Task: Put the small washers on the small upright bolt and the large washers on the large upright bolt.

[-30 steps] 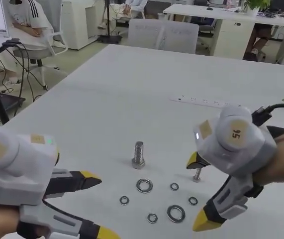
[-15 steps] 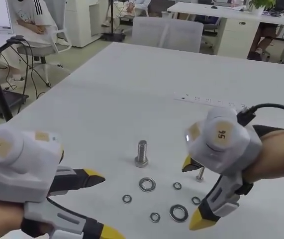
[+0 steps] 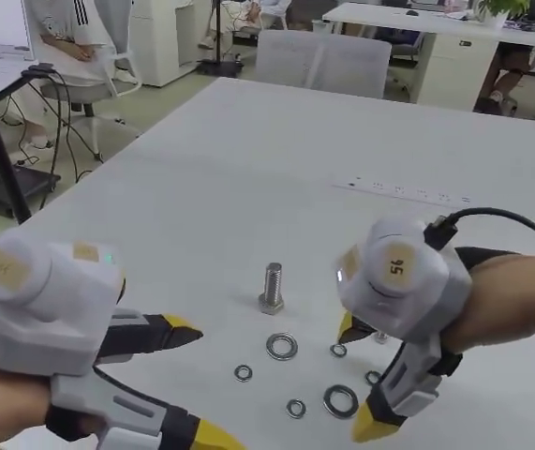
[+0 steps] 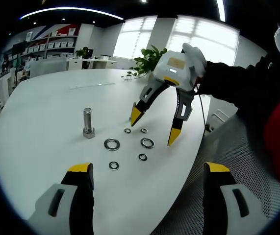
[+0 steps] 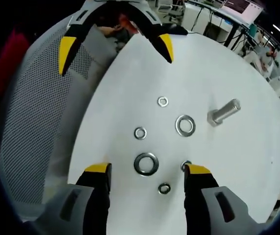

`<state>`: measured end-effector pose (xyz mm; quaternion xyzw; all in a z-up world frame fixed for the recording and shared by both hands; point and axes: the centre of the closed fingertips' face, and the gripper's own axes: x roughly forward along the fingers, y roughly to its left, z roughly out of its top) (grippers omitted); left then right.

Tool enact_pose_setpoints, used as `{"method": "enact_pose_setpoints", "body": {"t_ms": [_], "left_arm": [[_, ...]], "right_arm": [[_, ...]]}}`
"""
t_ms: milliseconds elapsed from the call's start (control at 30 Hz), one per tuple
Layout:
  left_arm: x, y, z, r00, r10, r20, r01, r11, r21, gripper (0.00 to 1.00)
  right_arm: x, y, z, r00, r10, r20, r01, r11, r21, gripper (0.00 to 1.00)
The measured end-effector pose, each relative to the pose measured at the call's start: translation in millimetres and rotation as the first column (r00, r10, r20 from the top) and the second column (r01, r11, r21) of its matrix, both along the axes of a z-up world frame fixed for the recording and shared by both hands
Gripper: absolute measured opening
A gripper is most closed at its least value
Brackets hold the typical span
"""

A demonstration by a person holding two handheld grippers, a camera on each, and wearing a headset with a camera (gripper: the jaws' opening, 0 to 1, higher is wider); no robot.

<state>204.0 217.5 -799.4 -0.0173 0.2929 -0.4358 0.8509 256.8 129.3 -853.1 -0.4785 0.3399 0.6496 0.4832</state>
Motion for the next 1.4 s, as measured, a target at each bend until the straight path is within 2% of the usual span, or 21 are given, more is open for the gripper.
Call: {"method": "enact_pose_setpoints", "body": {"t_ms": [300,633,967,1300,1400], "left_arm": [[-0.2,-0.6,0.2,1.0,0.001,0.002,-0.001,1.0,-0.001,0.93],[-0.7,-0.5,0.8,1.0,0.002,0.005,-0.002,1.0,-0.005,0.92],[-0.6,-0.2,1.1,1.0,0.001,0.005,-0.001,1.0,-0.008,0.92],[-0.9,-1.2,1.4,1.0,-0.003,0.005,0.003,1.0,-0.009,0.91],[-0.8,-1.5,1.4,1.0,-0.004,0.006,0.004,1.0,-0.008,0.91]], "right_arm": [[-2.9,-1.8,-11.3,1.0,0.003,-0.022,-0.004,0.999,-0.033,0.5],[-1.5,-1.9,-20.2,1.0,-0.004,-0.02,0.002,0.998,-0.062,0.45],[-1.7,-1.9,-19.9,1.0,0.012,0.001,-0.012,0.998,-0.067,0.4],[-4.0,-2.3,-19.6,1.0,0.013,0.003,-0.013,0.998,-0.067,0.34],[-4.2,-2.2,-19.4,1.0,0.017,0.006,-0.017,0.997,-0.073,0.3]]}}
